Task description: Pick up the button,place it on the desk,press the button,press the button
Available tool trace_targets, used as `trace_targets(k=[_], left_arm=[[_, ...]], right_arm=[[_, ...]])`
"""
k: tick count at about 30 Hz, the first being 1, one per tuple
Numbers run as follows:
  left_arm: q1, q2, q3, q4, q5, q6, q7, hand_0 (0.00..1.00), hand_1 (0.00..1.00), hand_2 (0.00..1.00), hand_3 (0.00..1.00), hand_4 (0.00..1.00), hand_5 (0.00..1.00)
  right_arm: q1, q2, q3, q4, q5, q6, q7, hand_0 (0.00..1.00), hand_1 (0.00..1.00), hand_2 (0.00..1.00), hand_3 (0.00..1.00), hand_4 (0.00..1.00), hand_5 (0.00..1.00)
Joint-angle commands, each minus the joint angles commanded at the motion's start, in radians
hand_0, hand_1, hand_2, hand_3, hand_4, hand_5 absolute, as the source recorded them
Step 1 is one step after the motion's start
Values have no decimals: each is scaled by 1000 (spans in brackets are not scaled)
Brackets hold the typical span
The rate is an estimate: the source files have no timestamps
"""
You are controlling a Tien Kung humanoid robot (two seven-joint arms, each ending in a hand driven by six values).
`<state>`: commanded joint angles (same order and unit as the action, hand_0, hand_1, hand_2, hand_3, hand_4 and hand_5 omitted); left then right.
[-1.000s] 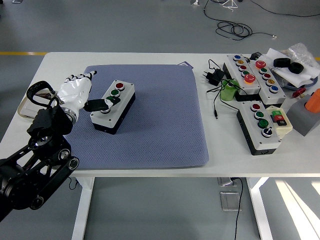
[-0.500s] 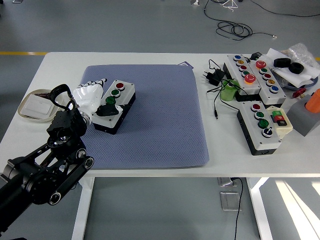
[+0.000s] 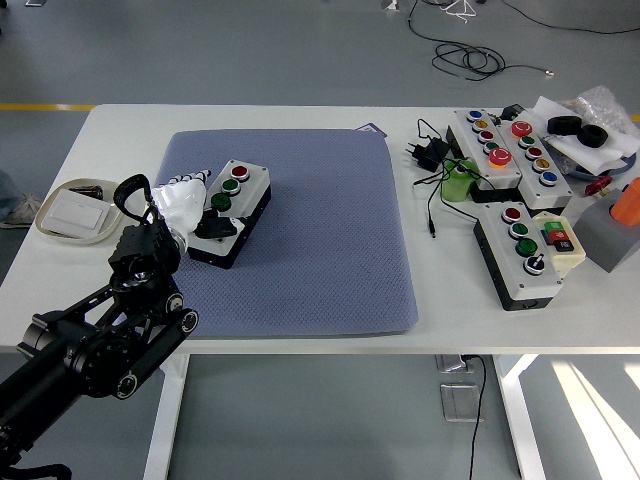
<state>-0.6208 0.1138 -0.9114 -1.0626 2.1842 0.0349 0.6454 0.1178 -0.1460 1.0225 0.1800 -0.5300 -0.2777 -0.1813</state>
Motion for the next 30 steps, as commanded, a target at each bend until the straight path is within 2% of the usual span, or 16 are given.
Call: trace_targets(k=[10,11,16,17,27,30], left_arm=[[-25,-11,22,60,-11,-9,0,785,978,998,998,998,796],[-29,-12,24,65,-9,-20,0,762,964,998,998,998,639],[-33,-15,25,61,-1,-56,0,762,964,998,998,998,639],[-33,-17,25,54,-2,-63,0,750,959,998,998,998,577],[-42,-26,36,55,-11,-79,0,755,959,998,998,998,591],[-52,-26,45,74,-12,-83,0,752,955,998,998,998,600]], right_arm=[[2,-1,2,0,-1,-3,3,787,797,817,751,412,479],[2,-1,1,0,0,-3,3,787,797,817,751,412,479],[3,-1,0,0,1,-4,2,787,797,817,751,412,479],[3,-1,-1,0,2,-4,3,787,797,817,751,412,479],[6,-2,-1,0,2,-4,3,787,797,817,751,412,479],[7,-3,1,0,-2,-4,3,787,797,817,751,412,479]])
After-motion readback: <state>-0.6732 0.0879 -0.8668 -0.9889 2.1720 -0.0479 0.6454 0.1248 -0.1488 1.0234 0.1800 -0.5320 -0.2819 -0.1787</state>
